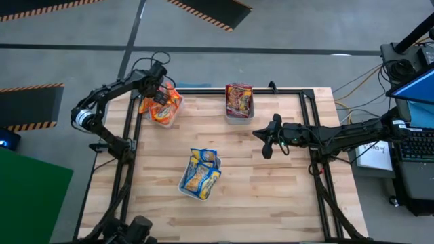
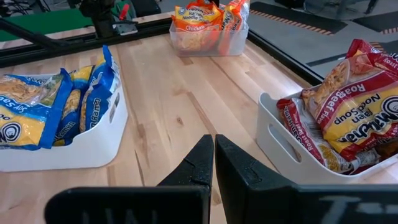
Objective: Sort Maruchan noodles
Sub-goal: Put the orange noodle pack into the transparent bin
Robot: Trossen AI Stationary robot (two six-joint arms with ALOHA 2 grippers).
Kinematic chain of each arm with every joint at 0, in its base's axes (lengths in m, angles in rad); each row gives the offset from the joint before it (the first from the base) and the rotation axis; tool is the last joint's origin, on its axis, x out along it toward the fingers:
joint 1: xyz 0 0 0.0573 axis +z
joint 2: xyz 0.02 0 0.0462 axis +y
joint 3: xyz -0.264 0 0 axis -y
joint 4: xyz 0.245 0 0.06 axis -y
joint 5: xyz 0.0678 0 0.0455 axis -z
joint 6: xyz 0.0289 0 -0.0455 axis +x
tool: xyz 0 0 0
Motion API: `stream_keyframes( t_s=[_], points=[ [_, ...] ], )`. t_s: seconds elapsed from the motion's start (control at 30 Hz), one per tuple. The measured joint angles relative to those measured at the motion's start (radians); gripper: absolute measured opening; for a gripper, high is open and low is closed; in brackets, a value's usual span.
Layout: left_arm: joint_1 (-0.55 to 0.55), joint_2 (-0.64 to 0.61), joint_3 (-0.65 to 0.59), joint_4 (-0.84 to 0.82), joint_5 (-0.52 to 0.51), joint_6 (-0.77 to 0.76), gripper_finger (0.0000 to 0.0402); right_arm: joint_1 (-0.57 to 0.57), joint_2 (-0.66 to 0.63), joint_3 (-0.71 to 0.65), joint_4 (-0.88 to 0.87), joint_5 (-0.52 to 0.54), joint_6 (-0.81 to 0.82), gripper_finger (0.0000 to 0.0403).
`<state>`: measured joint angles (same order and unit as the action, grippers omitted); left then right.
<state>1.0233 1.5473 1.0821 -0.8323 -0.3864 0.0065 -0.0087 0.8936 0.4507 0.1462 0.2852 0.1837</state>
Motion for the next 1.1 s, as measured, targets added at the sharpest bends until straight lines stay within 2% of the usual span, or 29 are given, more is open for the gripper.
stream_keyframes(
  t_s=[0.47,0.6,0.8,1.1],
  points=[
    [0.000,0.027,-0.086,0.069,0.034,-0.027,0.0166,0.000,0.000,0.000,0.000,0.000,0.000,0.0009],
    [-0.001,0.022,-0.087,0.073,0.037,-0.019,0.0123,0.000,0.000,0.000,-0.001,0.000,-0.001,0.0009],
    [-0.001,0.022,-0.087,0.073,0.038,-0.017,0.0015,0.000,0.000,0.000,-0.001,0.000,-0.001,0.0009],
    [-0.021,-0.027,-0.087,0.064,0.034,-0.016,0.0002,0.000,0.000,0.000,0.000,0.000,-0.002,0.0009]
  ],
)
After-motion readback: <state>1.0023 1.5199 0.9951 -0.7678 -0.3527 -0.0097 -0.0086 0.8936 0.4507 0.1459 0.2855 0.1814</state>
